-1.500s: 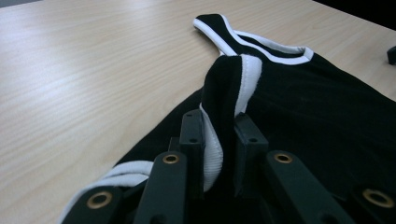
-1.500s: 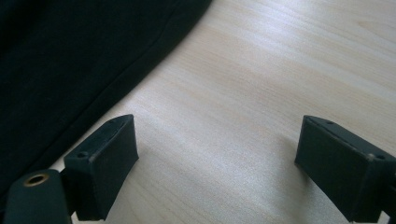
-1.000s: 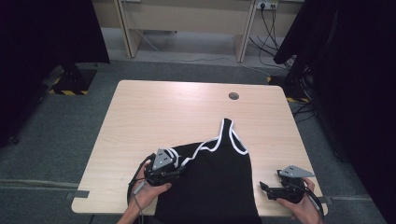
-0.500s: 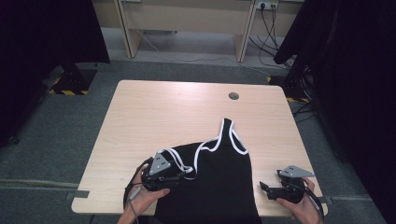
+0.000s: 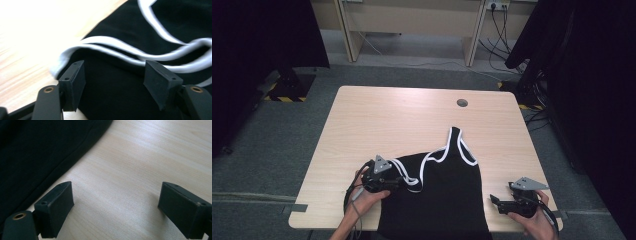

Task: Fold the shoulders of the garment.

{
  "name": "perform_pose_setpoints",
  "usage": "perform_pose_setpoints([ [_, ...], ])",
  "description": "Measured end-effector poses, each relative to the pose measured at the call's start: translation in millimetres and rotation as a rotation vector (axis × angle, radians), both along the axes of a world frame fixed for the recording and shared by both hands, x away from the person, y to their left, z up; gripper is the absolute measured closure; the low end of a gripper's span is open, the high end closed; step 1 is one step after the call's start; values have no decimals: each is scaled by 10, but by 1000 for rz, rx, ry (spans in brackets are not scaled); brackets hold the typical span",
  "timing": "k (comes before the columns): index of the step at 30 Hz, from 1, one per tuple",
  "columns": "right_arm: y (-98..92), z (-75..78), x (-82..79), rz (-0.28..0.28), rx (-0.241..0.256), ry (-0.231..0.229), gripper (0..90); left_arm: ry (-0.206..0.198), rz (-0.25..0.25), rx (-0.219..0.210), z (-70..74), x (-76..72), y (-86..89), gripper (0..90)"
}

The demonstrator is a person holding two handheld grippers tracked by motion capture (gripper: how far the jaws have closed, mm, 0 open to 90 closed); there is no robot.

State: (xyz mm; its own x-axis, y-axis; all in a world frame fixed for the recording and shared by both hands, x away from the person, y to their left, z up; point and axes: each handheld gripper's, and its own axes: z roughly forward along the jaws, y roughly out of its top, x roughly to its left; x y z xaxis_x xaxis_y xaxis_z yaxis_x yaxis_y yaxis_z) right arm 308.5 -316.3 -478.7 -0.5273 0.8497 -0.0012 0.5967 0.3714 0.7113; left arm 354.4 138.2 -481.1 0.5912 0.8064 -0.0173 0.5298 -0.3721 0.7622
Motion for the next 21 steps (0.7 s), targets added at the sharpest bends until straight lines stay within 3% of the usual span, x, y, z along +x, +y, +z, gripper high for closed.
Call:
perform_pose_setpoints([
  [1, 0, 0, 1, 0, 0, 0, 132, 5, 2, -19, -19, 63, 33, 343],
  [4, 1, 0, 1, 0, 0, 0, 132, 5, 11, -7, -13, 128, 50, 352],
  [16, 4, 0, 6, -2, 0, -1, 132, 22, 3, -47, -15, 401, 92, 343],
  [19, 4, 0, 7, -2, -1, -1, 131, 26, 4, -56, -19, 390, 81, 316],
  [21, 5, 0, 9, -2, -1, -1, 131, 32, -6, -68, -24, 365, 74, 236],
])
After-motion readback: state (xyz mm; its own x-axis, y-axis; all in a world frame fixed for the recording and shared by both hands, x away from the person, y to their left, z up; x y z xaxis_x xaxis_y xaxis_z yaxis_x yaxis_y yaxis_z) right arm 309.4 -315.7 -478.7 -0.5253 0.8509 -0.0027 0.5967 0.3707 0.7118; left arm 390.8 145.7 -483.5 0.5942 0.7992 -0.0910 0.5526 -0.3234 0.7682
